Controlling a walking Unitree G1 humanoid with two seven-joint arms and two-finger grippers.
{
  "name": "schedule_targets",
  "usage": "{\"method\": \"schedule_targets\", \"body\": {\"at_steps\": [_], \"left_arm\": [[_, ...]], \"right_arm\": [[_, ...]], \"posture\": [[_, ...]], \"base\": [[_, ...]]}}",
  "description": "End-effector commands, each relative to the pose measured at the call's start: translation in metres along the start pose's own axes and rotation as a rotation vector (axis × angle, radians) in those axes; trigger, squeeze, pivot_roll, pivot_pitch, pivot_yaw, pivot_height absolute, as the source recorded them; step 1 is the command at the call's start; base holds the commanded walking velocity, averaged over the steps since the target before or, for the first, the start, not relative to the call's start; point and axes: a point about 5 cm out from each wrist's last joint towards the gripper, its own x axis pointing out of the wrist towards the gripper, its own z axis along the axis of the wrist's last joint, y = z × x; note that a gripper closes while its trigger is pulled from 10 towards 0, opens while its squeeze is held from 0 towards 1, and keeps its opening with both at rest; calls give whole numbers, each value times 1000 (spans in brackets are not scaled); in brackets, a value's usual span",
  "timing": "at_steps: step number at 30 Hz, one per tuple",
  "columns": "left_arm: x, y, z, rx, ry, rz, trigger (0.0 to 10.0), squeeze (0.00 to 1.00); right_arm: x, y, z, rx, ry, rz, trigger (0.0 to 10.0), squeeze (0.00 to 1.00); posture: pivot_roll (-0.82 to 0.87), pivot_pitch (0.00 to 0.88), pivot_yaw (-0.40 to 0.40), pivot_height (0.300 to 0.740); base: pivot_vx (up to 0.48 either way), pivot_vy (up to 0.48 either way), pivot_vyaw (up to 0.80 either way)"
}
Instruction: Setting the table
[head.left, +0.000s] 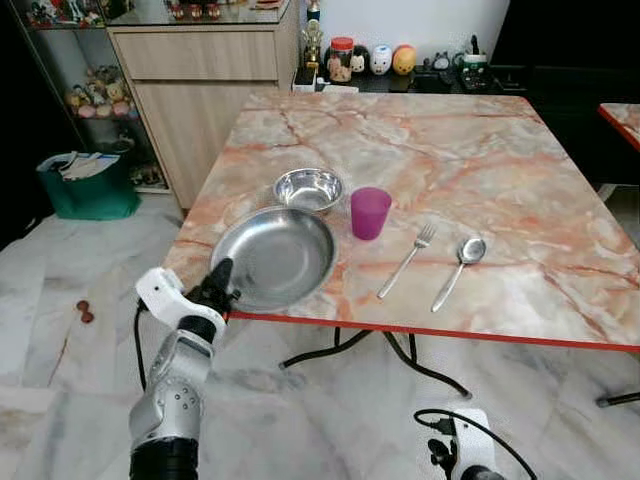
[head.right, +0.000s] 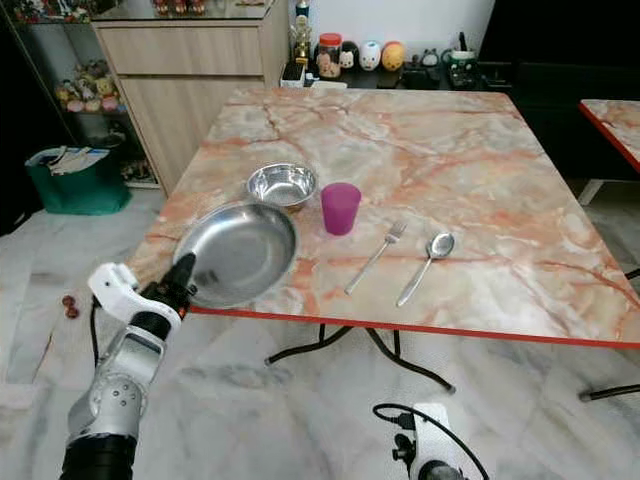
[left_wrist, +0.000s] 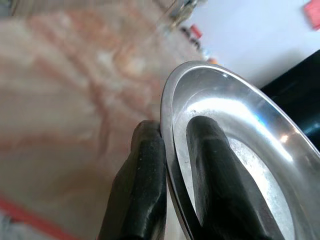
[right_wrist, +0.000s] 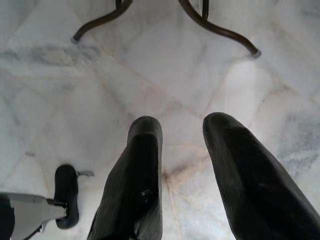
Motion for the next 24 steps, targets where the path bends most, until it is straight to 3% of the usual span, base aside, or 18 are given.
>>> {"method": "schedule_targets", "body": {"at_steps": [1, 7, 8, 16, 20, 24], "left_arm": [[0, -11, 12, 45, -55, -61, 10000, 0], [-2, -22, 19, 154, -70, -92, 10000, 0], [-5, -22, 16, 219, -55, -91, 10000, 0], [-7, -21, 10, 262, -35, -73, 10000, 0], [-6, -21, 10, 281, -30, -77, 10000, 0], [-5, -23, 12, 304, -39, -77, 10000, 0]], "right_arm": [[1, 2, 1, 10, 3, -2, 10000, 0], [0, 12, -9, 11, 22, 5, 10000, 0], [-1, 17, -15, 14, 29, 8, 10000, 0], [0, 34, -17, 16, 22, 23, 10000, 0], [0, 31, -17, 17, 16, 22, 10000, 0], [-3, 17, -17, 24, 10, 9, 10000, 0]], "posture": [[-14, 0, -17, 740], [-10, 0, -19, 740], [-10, 0, -19, 740], [-16, 0, -14, 740], [-15, 0, -13, 740], [-20, 0, -10, 740]], "base": [[0, 0, 0], [0, 0, 0], [0, 0, 0], [0, 0, 0], [0, 0, 0], [0, -129, 0]]}}
